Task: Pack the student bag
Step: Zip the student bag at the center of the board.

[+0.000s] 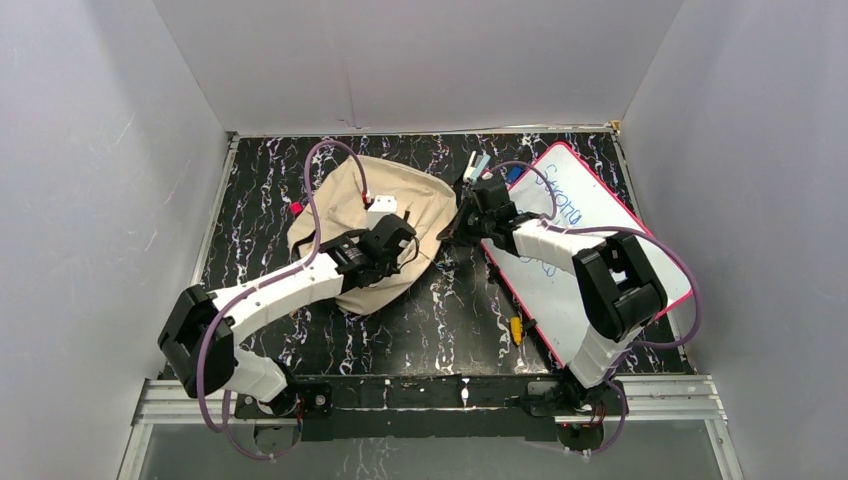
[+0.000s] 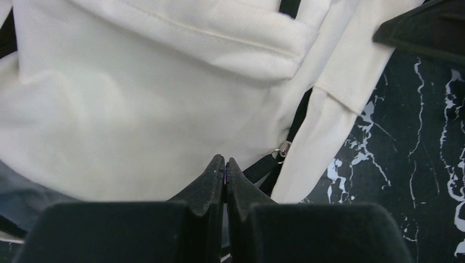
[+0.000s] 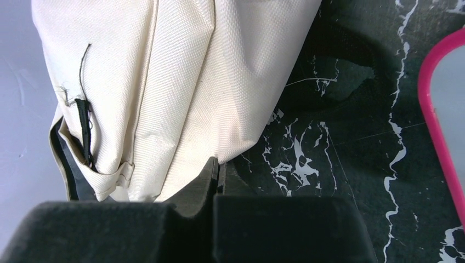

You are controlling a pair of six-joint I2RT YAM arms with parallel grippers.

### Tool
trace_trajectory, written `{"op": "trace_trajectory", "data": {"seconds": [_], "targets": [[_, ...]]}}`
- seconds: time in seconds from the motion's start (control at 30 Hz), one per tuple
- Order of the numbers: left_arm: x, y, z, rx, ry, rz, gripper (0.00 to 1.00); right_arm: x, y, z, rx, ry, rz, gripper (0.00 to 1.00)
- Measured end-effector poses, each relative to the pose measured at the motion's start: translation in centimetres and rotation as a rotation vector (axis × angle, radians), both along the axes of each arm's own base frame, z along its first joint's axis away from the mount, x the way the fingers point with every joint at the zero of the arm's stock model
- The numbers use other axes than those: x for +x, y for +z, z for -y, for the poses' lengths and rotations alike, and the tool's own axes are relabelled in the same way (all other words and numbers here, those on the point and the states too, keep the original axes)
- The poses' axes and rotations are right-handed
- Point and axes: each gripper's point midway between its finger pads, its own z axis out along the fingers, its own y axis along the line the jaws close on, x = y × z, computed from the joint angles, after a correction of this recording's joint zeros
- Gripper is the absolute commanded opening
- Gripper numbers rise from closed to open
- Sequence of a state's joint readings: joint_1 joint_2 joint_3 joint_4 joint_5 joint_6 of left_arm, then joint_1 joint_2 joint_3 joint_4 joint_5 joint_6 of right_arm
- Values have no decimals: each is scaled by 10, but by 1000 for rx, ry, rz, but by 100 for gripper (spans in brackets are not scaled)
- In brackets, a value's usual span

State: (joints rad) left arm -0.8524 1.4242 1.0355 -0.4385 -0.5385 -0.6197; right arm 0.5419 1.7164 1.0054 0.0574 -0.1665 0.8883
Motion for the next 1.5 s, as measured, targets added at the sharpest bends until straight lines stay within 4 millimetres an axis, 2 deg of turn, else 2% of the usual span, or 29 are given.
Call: {"op": "trace_trajectory", "data": {"seconds": [0.2,0.5,0.77,0.87,1.0,1.13,1.2,1.3,1.4,1.5], "targets": [[-13,3,-17,43,-5,-26,0,8,10,5,-11,-1,22,0],[-27,31,-46,66,39,12,0,18,29,6,-57,48,75,0],[-30,47,-72,94,122,45,0,18,30,9,-101,93,97,0],[-29,52,-75,79,131,58,0,16,35,9,-106,125,124,14],[-28,59,-75,70,116,73,0,16,53,14,-115,176,206,31],[-24,62,-70,65,77,72,0,17,97,28,-90,235,377,40],[-21,63,-64,66,52,70,0,9,119,26,-60,290,470,43],[-18,60,-57,68,17,61,0,-17,141,8,-24,420,616,48],[-17,60,-51,57,-8,61,0,-58,142,-17,-15,584,755,56],[-15,61,-46,38,-22,65,0,-103,128,-43,-20,770,894,60]]}}
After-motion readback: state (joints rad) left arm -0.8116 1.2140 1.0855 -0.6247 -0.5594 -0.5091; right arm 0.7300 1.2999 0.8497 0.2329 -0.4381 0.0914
